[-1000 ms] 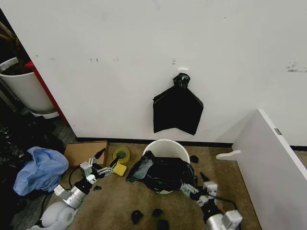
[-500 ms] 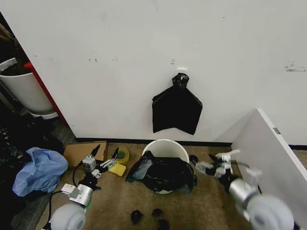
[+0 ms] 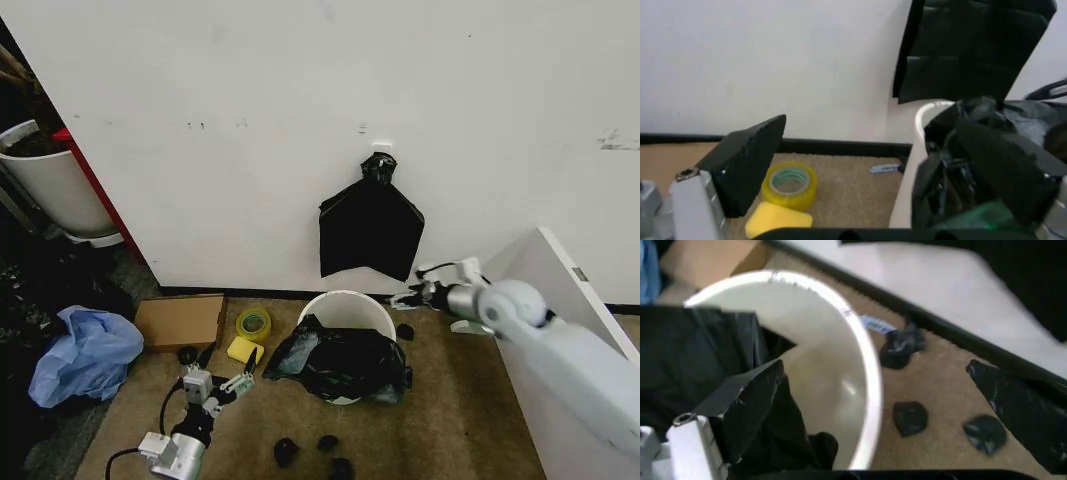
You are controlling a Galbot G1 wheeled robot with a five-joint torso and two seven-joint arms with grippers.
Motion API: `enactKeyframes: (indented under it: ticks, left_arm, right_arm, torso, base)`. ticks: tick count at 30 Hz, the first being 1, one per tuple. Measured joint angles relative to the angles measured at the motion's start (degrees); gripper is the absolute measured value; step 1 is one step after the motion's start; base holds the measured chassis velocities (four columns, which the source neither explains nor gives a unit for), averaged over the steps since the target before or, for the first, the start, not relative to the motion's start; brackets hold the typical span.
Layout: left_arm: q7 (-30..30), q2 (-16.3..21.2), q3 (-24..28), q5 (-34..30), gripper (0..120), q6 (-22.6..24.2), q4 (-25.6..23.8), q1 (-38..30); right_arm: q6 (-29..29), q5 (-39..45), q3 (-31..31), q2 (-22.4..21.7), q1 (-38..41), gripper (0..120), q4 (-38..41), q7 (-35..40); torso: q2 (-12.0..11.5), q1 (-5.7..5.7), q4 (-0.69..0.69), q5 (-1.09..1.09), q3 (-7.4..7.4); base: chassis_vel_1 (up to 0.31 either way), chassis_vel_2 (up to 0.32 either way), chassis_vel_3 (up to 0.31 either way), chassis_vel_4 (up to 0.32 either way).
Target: Place the garbage bag over the trash bin.
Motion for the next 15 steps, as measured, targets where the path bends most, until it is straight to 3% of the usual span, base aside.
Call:
enactKeyframes:
  ticks: [4, 9, 15]
  left_arm:
    - [0.95, -0.47, -1.06, 0.07, 100, -0.05, -1.14, 1.98]
    - [1.24, -0.73, -1.57, 0.08, 100, -0.14, -1.8, 2.71]
    - [1.36, -2.04, -1.29, 0.71, 100, -0.86, -0.77, 2.51]
  right_arm:
    - [1.18, -4.52, -6.35, 3.99, 6.47, 100, -7.01, -5.33]
    - [2.81, -7.85, -9.1, 8.1, 9.55, 99, -13.04, -7.01]
    - [4.16, -11.92, -10.23, 10.33, 10.26, 84, -16.83, -10.16]
  torso:
    - [0.0, 0.0, 0.01, -0.01, 0.0]
    - [0.0, 0.0, 0.01, 0.01, 0.0]
    - [0.0, 0.0, 0.0, 0.0, 0.0]
  base:
    - [0.0, 0.0, 0.0, 0.0]
    - [0.0, 0.0, 0.0, 0.0]
    - [0.0, 0.0, 0.0, 0.0]
